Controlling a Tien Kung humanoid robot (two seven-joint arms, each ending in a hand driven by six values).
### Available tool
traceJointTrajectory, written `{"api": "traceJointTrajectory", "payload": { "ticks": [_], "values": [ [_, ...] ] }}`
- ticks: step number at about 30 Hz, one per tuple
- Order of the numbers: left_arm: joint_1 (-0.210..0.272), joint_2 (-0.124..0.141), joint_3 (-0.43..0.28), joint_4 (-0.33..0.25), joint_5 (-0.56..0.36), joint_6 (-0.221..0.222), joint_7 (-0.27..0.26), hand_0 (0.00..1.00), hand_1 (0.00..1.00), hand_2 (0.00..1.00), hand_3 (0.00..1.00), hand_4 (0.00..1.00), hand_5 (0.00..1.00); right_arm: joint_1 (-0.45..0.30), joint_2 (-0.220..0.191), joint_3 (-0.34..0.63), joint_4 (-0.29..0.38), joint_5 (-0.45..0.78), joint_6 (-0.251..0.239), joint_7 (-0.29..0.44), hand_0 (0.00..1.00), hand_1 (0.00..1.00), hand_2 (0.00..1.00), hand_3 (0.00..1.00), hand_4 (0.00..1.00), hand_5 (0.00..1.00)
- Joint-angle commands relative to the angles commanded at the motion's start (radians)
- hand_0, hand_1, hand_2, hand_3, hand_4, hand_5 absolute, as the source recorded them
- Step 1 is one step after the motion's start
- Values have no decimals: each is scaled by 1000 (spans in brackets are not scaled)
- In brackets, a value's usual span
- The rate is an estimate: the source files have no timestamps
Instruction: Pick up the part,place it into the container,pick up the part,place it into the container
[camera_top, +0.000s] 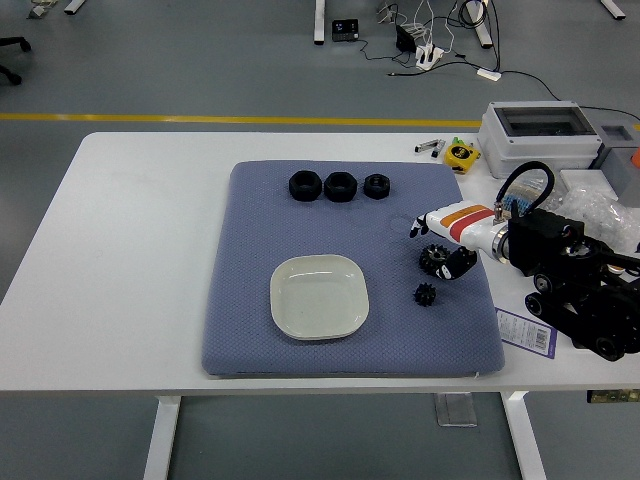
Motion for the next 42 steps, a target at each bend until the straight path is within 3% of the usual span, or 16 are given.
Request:
{"api": "traceJointTrajectory", "payload": {
  "ticks": [1, 19, 28, 36, 37, 42],
  "values": [
    [0, 0, 1, 0, 0, 0, 0, 715, 622, 645, 563, 618, 682, 1, 1, -2, -4, -2, 1, 1, 724, 717, 748, 771, 829, 112],
    [-6, 0, 18, 0, -6, -5, 4, 713, 621, 645, 562, 616, 683, -1, 6, -6, -43, -58, -1, 10, 726, 724, 759, 785, 839, 51],
    [-6, 0, 18, 0, -4, -5, 6, 713, 622, 647, 562, 615, 683, -4, 7, -23, -42, -61, 13, 19, 725, 724, 759, 786, 839, 59],
    [-9, 0, 22, 0, -6, -6, 6, 714, 623, 647, 562, 613, 682, -7, 13, -29, -52, -67, -4, 21, 724, 718, 754, 780, 844, 48],
    [-10, 0, 22, 0, -6, -6, 6, 714, 622, 647, 562, 612, 682, -8, 14, -30, -56, -67, -8, 24, 654, 656, 701, 719, 832, 48],
    [-11, 0, 23, 0, -6, -6, 7, 714, 622, 647, 562, 612, 682, -13, 23, -37, -76, -59, -20, 39, 654, 656, 701, 719, 832, 48]
  ]
}}
